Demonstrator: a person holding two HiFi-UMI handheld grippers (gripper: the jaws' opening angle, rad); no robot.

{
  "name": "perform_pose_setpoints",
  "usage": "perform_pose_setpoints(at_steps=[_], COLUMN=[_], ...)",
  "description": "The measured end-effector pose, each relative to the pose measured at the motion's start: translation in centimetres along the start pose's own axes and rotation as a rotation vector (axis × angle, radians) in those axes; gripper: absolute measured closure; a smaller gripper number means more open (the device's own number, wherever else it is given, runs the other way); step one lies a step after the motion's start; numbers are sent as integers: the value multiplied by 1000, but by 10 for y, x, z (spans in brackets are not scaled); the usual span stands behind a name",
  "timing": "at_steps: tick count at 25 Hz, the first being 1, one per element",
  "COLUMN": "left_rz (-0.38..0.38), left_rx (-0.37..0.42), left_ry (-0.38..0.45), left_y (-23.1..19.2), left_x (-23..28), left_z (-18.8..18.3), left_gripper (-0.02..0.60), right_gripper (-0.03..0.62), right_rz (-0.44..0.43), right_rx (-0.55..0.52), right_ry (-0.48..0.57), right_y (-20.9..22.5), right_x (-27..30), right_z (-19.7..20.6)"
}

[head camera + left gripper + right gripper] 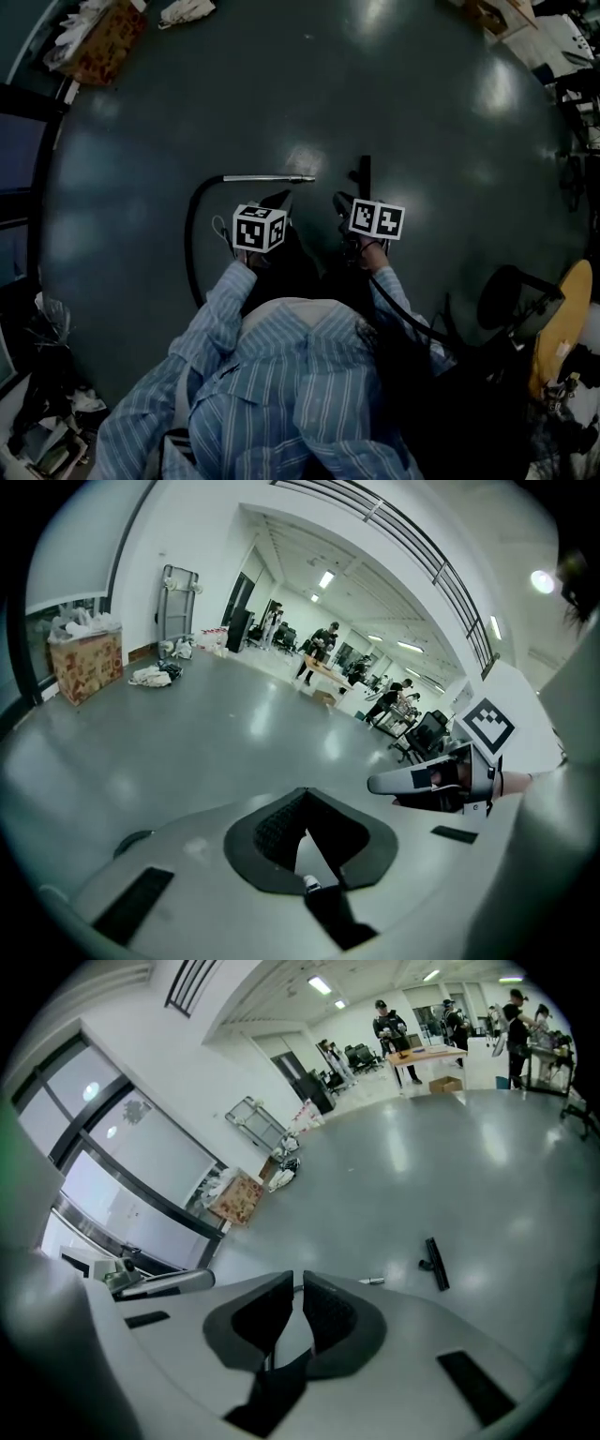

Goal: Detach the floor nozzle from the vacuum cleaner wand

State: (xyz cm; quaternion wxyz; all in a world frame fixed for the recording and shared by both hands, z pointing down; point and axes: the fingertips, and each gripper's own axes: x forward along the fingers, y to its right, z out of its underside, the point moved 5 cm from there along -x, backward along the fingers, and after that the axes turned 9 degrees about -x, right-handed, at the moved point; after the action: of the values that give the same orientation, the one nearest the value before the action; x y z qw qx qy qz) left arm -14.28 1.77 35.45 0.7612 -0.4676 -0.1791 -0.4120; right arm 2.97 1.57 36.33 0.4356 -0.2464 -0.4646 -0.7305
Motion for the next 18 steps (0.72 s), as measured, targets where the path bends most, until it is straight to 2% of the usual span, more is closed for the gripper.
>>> perform_pose_setpoints(at_steps=[4, 7, 9, 12, 14, 18], left_rz=[-27, -55, -83, -109, -118, -179], left_rx=[-13, -25, -65, -177, -221, -219], left_ry=[85, 174, 234, 297, 302, 269], left_y=[39, 85, 118, 160, 186, 218], left_x=[-2, 7, 13, 20, 25, 20], left_z=[-5, -2, 9, 39, 62, 113], left_gripper=[574, 574, 574, 574, 574, 574], right_gripper=[556, 556, 556, 556, 556, 556], right_rz=[-16, -22, -23, -26, -38, -95], right_rx=[-52, -116, -170, -258, -288, -283], right_ry=[5, -15, -39, -69, -81, -101], right_y=[28, 65, 90, 120, 137, 152], right_x=[-33, -66, -91, -123, -139, -154], right_z=[4, 12, 22, 38, 46, 74])
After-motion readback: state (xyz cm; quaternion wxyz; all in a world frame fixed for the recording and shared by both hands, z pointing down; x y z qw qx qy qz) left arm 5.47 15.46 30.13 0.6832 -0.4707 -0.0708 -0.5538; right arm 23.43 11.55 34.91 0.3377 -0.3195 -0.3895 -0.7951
